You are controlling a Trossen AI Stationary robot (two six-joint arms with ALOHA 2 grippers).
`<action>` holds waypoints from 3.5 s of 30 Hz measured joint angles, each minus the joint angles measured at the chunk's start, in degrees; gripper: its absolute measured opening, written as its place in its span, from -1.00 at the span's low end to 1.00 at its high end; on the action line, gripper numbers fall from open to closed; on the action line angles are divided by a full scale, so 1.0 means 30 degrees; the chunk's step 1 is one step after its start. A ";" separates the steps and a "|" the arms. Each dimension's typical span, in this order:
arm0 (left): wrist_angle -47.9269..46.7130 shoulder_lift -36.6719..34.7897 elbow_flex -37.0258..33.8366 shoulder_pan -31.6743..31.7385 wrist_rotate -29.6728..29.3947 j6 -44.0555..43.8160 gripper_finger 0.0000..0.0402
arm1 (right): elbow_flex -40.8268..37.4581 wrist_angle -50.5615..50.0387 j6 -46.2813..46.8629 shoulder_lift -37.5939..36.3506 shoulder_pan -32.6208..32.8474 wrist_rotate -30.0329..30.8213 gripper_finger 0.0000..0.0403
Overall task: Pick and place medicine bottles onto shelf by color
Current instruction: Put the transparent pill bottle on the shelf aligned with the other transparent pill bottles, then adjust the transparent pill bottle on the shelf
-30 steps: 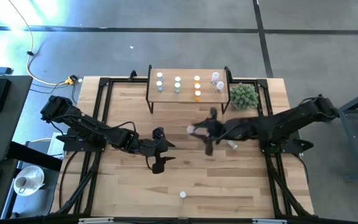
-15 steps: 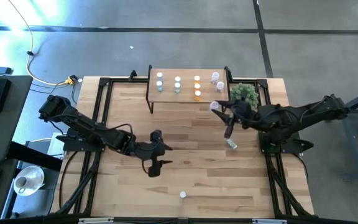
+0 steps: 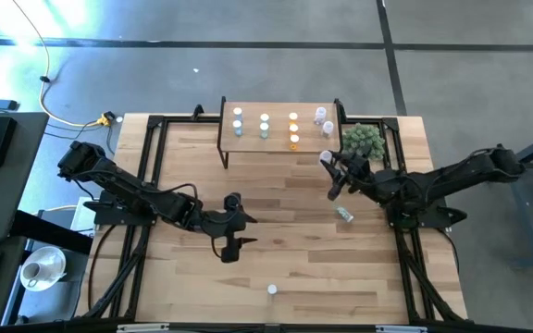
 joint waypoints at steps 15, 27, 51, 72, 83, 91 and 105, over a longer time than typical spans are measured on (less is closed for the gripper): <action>0.0049 0.0007 0.0000 0.0000 -0.0595 0.0008 0.19 | -0.2403 0.3673 0.1020 0.1144 -0.3666 -0.1118 -0.34; -0.0037 0.0007 -0.0007 0.0007 -0.0605 0.0007 0.19 | -0.2411 0.6573 0.0845 0.4464 -0.5386 -0.0613 -0.34; -0.0102 0.0007 -0.0007 0.0007 -0.0605 0.0007 0.19 | -0.2403 0.6188 0.0998 0.4740 -0.5711 -0.0036 -0.34; -0.0098 0.0007 -0.0007 0.0015 -0.0605 0.0007 0.19 | -0.2345 0.6459 0.1494 0.5501 -0.6236 -0.0058 -0.28; -0.0105 0.0014 -0.0007 0.0015 -0.0604 0.0007 0.19 | -0.2381 0.6600 0.1445 0.5530 -0.6236 0.0066 -0.03; -0.0112 0.0015 -0.0007 0.0015 -0.0598 0.0007 0.19 | -0.2418 0.6966 0.1042 0.5537 -0.6236 0.0087 -0.02; -0.0119 0.0015 -0.0007 0.0014 -0.0598 0.0007 0.19 | -0.2418 0.9330 0.0463 0.5527 -0.6236 0.0029 -0.02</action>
